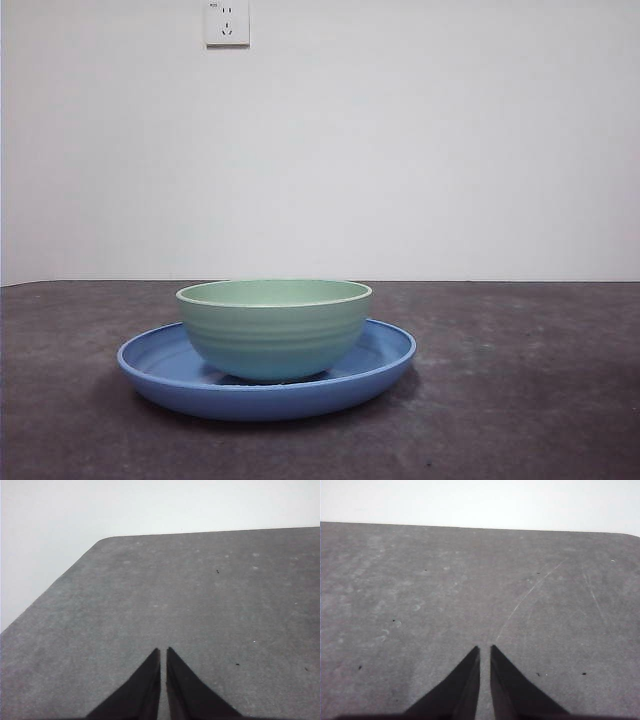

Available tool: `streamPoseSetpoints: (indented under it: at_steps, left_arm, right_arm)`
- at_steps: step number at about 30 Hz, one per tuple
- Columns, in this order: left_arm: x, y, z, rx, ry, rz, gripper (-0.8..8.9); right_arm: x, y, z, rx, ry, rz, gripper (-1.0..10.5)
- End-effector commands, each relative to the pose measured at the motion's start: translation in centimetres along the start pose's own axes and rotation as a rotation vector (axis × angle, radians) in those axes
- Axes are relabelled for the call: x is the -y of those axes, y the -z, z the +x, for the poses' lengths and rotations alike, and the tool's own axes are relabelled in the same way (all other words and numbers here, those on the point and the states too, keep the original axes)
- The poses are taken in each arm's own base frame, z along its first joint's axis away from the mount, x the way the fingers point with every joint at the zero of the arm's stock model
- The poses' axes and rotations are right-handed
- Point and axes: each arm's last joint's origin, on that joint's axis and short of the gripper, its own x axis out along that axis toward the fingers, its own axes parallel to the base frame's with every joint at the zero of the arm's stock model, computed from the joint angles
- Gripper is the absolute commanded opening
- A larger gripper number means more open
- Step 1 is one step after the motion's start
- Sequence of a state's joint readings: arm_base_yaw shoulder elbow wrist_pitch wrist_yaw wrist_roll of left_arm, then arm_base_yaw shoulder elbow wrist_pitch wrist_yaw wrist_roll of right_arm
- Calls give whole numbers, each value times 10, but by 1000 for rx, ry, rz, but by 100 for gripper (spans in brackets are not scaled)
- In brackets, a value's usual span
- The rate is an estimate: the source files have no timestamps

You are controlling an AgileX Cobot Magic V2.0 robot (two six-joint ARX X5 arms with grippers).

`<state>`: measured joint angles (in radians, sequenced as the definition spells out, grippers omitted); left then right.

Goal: Place the green bowl on the blue plate

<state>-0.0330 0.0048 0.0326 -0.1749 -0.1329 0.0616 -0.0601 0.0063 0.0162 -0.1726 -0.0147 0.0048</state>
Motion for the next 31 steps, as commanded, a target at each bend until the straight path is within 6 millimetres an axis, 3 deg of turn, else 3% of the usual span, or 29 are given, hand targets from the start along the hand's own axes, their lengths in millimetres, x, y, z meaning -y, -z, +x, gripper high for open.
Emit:
streamPoseSetpoints:
  at_steps: [1,31]
  left_arm:
    - [0,7,2,-27,-2,8,20]
    - [0,7,2,-27,-2,8,20]
  right_arm:
    - [0,2,0,-8,5,10,32]
    - [-1,-1,0,20,-2,9,32]
